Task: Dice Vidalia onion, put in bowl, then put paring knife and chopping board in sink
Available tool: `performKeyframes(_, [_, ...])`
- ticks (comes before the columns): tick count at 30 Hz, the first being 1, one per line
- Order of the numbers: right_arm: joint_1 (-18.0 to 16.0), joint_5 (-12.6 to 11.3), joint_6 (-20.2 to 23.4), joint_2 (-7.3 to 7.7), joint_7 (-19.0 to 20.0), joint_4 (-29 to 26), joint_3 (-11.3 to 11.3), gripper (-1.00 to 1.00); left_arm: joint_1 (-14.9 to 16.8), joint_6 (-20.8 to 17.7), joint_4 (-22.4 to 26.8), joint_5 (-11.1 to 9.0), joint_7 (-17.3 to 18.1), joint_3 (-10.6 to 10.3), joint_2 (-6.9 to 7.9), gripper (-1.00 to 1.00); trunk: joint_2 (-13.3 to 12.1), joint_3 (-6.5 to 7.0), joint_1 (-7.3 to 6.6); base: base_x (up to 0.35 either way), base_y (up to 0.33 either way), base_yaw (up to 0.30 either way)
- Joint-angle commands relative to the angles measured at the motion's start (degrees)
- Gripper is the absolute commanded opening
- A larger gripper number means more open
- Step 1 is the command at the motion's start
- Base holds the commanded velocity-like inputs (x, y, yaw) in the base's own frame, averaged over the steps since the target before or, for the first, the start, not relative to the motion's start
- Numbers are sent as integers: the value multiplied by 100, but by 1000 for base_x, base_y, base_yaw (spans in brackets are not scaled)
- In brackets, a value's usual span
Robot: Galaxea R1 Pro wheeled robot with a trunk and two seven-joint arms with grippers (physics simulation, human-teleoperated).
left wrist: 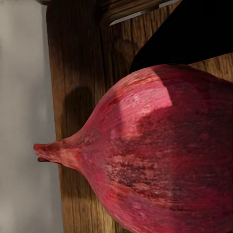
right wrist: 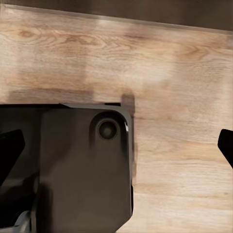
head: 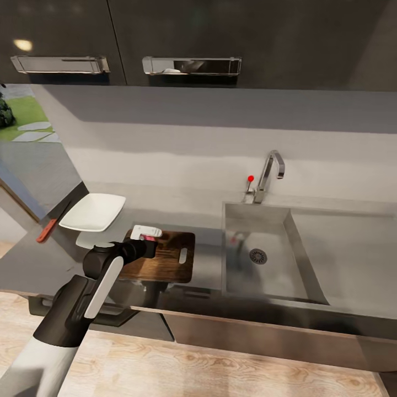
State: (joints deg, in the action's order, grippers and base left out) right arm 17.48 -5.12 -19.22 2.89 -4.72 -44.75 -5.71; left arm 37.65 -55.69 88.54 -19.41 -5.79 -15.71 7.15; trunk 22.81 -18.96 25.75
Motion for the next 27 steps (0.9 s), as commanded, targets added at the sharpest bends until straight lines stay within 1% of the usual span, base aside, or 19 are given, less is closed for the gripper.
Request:
performKeyframes(1, [1, -47, -12, 16, -39, -6, -40, 100, 5, -20, 6, -54, -54, -11, 5, -100, 10, -9, 3, 0, 0, 0])
performKeyframes(8, [1, -40, 31, 54, -51, -28, -36, 100, -24, -20, 6, -54, -54, -11, 6, -100, 10, -9, 3, 0, 0, 0])
performKeyframes(27, [1, -70, 41, 19, -55, -32, -36, 100, -38, -13, -69, -54, -54, -11, 6, -100, 10, -9, 3, 0, 0, 0])
